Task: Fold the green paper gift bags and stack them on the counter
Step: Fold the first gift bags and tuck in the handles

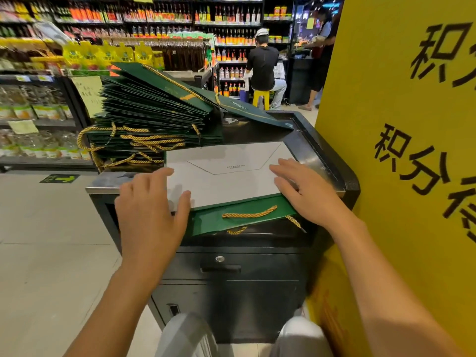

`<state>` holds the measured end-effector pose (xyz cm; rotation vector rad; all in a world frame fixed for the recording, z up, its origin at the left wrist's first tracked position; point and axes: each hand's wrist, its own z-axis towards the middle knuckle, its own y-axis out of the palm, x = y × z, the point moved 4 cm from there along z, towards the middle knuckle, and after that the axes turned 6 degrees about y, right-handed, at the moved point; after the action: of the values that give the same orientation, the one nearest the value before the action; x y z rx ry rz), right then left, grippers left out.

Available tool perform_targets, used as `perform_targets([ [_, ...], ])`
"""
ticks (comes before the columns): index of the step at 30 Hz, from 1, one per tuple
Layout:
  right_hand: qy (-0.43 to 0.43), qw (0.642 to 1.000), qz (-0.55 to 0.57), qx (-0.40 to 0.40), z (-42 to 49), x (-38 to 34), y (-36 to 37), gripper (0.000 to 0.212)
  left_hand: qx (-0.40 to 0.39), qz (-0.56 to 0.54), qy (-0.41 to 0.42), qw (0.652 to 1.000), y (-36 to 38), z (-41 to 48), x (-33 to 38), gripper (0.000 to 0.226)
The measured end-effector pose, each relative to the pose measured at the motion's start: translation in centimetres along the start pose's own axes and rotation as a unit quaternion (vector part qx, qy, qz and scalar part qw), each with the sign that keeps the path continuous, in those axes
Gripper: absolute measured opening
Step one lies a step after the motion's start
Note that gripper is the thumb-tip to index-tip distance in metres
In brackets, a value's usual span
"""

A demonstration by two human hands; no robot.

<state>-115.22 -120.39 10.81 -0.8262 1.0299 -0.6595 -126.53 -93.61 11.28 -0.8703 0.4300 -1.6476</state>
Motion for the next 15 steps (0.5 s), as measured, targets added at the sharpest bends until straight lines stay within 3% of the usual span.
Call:
perform_targets([
  [2,0.004,1.0,0.004,-0.005,0.0,0.1,0.0,0.044,0.01,-0.037,0.125,0.991,-0.2,0.4,3.2,0.033],
  [4,0.004,1.0,0.0,-0.004,0.0,0.1,0.0,0.044,-0.081,-0.098,0.196,0.972,0.8,0.8,6.3,0.032],
  [6,0.004,1.0,0.001,0.003,0.0,0.2,0.0,0.043,-0.19,-0.136,0.211,0.949,2.3,1.3,9.0,0.038],
  [8,0.006,1.0,0.004,0.004,0.0,0.3,0.1,0.044,-0.237,-0.113,0.209,0.942,3.7,1.8,10.6,0.04],
  [15,0.008,1.0,0.001,0.013,0.0,0.5,0.3,0.043,-0.244,-0.072,0.211,0.944,5.0,3.0,10.8,0.02],
])
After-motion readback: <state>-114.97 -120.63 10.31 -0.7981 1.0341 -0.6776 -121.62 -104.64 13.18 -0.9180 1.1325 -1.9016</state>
